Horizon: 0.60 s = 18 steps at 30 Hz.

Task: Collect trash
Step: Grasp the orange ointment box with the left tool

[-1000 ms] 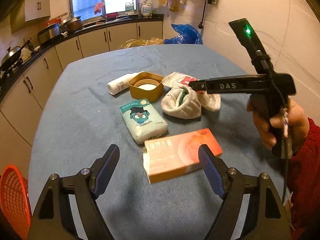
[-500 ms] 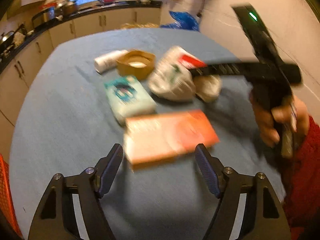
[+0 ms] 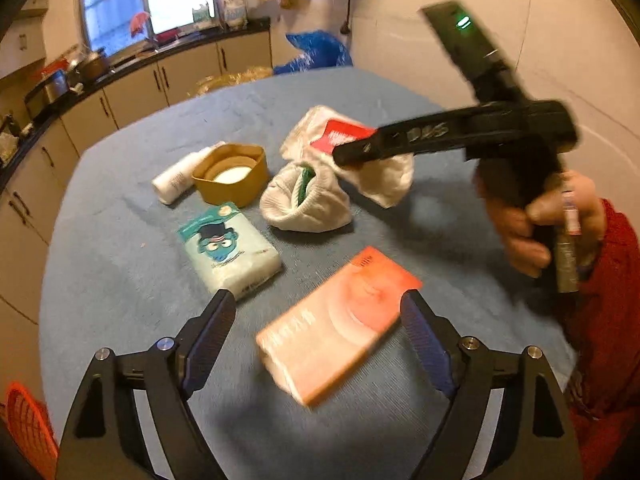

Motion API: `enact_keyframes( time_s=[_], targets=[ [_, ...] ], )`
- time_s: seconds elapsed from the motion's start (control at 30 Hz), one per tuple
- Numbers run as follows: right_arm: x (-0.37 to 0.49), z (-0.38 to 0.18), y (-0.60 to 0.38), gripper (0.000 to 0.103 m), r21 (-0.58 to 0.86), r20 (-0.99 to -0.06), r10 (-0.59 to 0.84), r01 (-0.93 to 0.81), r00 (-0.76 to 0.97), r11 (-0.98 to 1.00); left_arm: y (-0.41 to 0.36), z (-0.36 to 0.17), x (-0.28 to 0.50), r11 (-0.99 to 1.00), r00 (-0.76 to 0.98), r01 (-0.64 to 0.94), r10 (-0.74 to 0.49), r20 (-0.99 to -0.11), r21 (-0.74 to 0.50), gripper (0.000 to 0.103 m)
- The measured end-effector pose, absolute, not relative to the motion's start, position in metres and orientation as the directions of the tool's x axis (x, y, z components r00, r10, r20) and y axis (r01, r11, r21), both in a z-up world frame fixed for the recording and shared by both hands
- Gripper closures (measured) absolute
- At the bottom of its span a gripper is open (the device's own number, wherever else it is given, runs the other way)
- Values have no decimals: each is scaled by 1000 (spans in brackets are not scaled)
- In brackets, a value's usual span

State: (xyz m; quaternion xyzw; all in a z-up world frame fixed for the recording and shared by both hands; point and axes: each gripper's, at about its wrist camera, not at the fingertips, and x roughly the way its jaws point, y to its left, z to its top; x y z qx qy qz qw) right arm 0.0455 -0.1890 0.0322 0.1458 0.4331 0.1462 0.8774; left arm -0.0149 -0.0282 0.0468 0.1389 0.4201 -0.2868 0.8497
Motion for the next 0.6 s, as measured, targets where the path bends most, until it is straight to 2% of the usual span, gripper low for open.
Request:
enact_keyframes(
  time_s=[0.17, 0.33, 0.4, 0.53, 0.6],
  targets=[
    [45, 32, -194, 60, 398, -714, 385, -114, 585, 910, -42, 31, -15, 725, 393, 688, -400, -828, -24, 20],
    [43, 34, -195, 60, 408, -705, 395, -119, 589, 905, -53, 26, -37, 688, 392, 725, -383, -836, 25, 20],
    [43, 34, -194, 60, 410, -702, 400, -124, 589, 904, -56, 24, -36, 698, 403, 715, -366, -839, 39, 20],
    [43, 35, -194, 60, 404, -702, 394, -124, 593, 906, -62, 13, -17, 760, 398, 650, -353, -847, -11, 20],
    [43, 34, -195, 60, 405, -703, 394, -122, 593, 906, -60, 11, -15, 788, 426, 616, -353, -833, -19, 28]
  ],
)
